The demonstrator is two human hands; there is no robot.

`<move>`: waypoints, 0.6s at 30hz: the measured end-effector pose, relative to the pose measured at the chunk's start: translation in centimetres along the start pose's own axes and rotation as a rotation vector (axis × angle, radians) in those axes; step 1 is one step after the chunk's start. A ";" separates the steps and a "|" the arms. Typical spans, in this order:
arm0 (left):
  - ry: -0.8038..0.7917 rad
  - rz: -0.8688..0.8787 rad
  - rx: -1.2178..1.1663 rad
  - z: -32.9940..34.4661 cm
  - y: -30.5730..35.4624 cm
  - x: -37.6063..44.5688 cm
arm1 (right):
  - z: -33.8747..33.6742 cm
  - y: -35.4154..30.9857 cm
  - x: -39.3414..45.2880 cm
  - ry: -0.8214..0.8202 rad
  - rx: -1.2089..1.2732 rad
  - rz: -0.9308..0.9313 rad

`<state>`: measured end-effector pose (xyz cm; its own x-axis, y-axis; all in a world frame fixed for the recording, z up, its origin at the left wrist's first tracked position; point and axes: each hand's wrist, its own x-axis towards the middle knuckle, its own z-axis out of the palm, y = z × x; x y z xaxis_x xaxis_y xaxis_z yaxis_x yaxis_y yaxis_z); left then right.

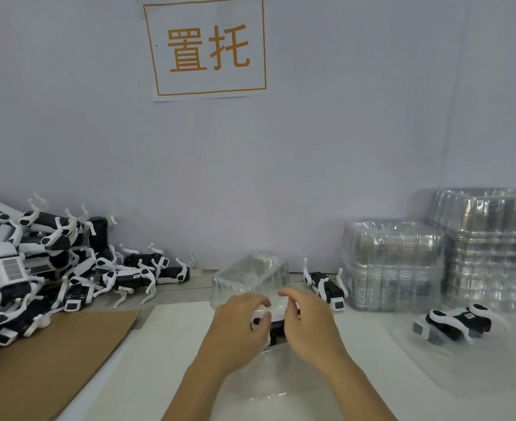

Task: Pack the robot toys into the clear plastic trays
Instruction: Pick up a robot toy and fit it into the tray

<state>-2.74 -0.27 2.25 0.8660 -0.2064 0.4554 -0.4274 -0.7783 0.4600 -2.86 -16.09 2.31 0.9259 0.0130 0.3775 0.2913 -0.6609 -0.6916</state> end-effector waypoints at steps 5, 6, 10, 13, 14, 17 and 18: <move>-0.391 -0.056 0.183 -0.3 0.9 0.1 | -0.5 -0.2 0.4 0.077 0.195 0.051; -0.420 -0.076 0.211 -0.3 1.0 0.1 | -0.6 -0.2 0.4 0.089 0.224 0.049; -0.386 -0.091 0.248 0.0 1.0 0.1 | -1.3 -0.1 0.5 0.227 0.419 0.057; -0.329 -0.099 0.236 0.2 1.0 0.1 | -2.3 0.1 0.6 0.383 0.537 0.091; -0.313 -0.108 0.223 0.2 0.9 0.2 | -2.7 0.3 0.6 0.450 0.549 0.106; -0.275 -0.150 0.122 -0.4 0.9 0.3 | -3.4 1.1 0.8 0.642 0.592 0.208; -0.252 -0.165 0.060 -0.7 1.0 0.4 | -3.6 1.4 0.9 0.684 0.623 0.263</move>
<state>-3.02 -0.71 3.46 0.9628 -0.2091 0.1709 -0.2658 -0.8456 0.4629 -2.51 -19.67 3.88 0.6970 -0.6494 0.3043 0.3522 -0.0597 -0.9340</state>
